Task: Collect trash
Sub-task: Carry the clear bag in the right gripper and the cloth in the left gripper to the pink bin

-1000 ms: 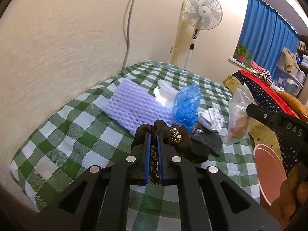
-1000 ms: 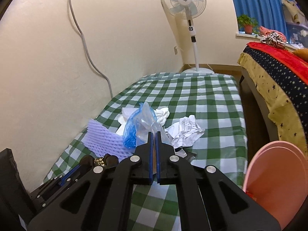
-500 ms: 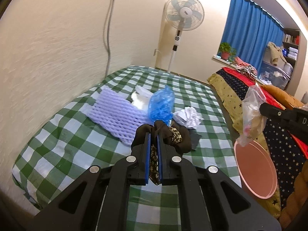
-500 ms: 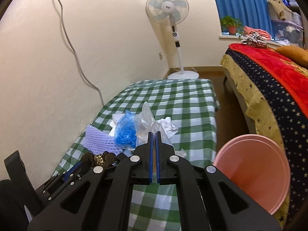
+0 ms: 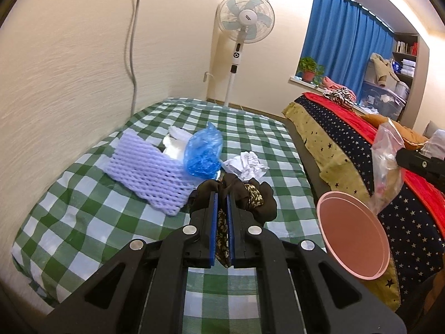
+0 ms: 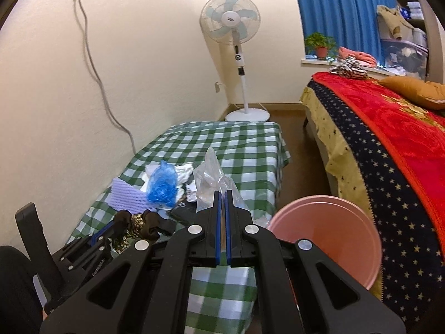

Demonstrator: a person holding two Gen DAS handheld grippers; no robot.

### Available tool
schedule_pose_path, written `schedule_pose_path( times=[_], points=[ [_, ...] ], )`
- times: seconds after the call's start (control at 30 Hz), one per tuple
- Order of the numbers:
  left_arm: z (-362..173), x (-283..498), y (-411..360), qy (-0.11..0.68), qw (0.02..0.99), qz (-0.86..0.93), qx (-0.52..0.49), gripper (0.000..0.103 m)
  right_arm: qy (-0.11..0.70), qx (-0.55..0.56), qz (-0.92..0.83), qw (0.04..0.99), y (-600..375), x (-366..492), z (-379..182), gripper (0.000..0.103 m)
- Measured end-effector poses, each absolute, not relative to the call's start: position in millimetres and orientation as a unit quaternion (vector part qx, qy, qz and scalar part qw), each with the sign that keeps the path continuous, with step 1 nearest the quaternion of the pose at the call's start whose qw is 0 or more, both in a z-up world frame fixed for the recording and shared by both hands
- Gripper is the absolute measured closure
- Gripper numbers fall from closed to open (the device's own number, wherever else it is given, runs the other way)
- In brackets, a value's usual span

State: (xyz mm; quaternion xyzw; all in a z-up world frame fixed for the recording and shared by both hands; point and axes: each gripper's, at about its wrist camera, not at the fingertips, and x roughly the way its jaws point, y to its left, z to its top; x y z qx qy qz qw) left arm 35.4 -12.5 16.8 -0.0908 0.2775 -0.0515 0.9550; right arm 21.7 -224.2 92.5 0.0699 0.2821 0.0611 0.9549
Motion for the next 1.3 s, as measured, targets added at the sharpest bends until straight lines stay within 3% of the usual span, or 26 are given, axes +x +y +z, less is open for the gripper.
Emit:
schedule_pose_path(
  times=[1.3],
  points=[
    [3,53,-84,0.283,0.948,-0.132,-0.056,0.097,0.264,0.087,-0.069,0.958,-291,20,56,0.100]
  ],
)
